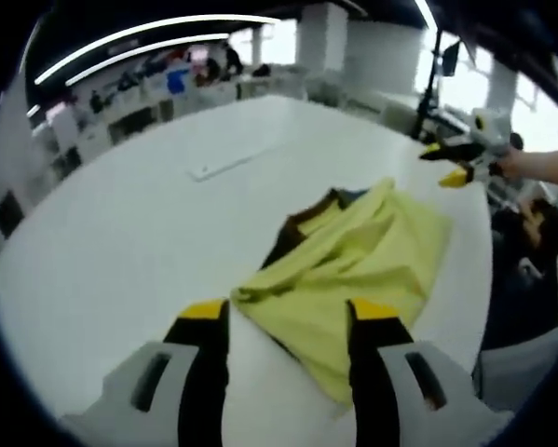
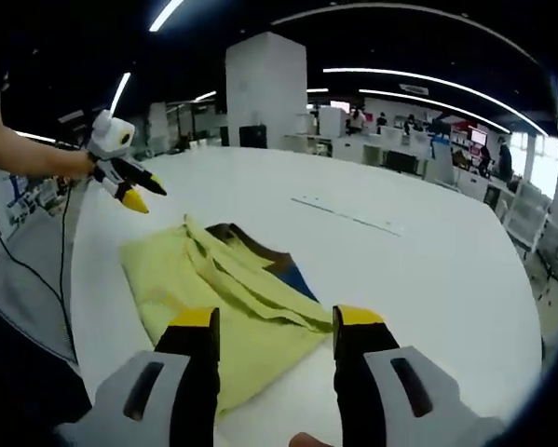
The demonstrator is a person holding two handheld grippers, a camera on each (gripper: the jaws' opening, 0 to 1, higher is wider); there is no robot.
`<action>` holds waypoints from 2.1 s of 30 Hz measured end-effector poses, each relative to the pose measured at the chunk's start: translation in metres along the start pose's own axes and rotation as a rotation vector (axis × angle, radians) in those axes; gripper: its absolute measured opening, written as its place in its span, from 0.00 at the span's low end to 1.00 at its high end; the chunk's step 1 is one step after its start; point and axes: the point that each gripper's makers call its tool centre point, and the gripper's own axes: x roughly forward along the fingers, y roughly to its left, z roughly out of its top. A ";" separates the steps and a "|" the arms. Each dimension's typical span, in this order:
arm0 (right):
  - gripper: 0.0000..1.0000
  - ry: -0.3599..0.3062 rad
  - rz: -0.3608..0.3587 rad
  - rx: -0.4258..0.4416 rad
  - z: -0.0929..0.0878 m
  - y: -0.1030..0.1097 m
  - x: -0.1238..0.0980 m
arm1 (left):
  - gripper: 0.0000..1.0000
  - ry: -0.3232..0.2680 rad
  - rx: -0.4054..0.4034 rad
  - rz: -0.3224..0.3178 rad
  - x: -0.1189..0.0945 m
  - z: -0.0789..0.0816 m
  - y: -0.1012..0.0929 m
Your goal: Fold the garment on the visible template until the final outline fits inside the template.
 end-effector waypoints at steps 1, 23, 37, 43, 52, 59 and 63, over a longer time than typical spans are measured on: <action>0.49 0.008 0.000 -0.015 -0.002 -0.002 0.001 | 0.46 0.011 0.019 0.000 0.002 -0.001 0.001; 0.47 0.128 -0.013 -0.108 -0.030 -0.033 0.036 | 0.41 0.139 0.207 0.004 0.047 -0.011 0.023; 0.47 0.161 0.015 -0.176 -0.041 -0.037 0.057 | 0.39 0.178 0.248 0.009 0.066 -0.018 0.035; 0.46 0.188 0.025 -0.205 -0.050 -0.039 0.065 | 0.35 0.205 0.304 0.009 0.077 -0.020 0.035; 0.44 0.173 0.044 -0.288 -0.045 -0.044 0.073 | 0.28 0.206 0.328 0.008 0.082 -0.020 0.037; 0.33 0.153 0.084 -0.434 -0.043 -0.039 0.081 | 0.06 0.213 0.399 0.005 0.085 -0.020 0.035; 0.10 0.157 0.117 -0.515 -0.045 -0.031 0.084 | 0.03 0.208 0.392 -0.002 0.084 -0.021 0.035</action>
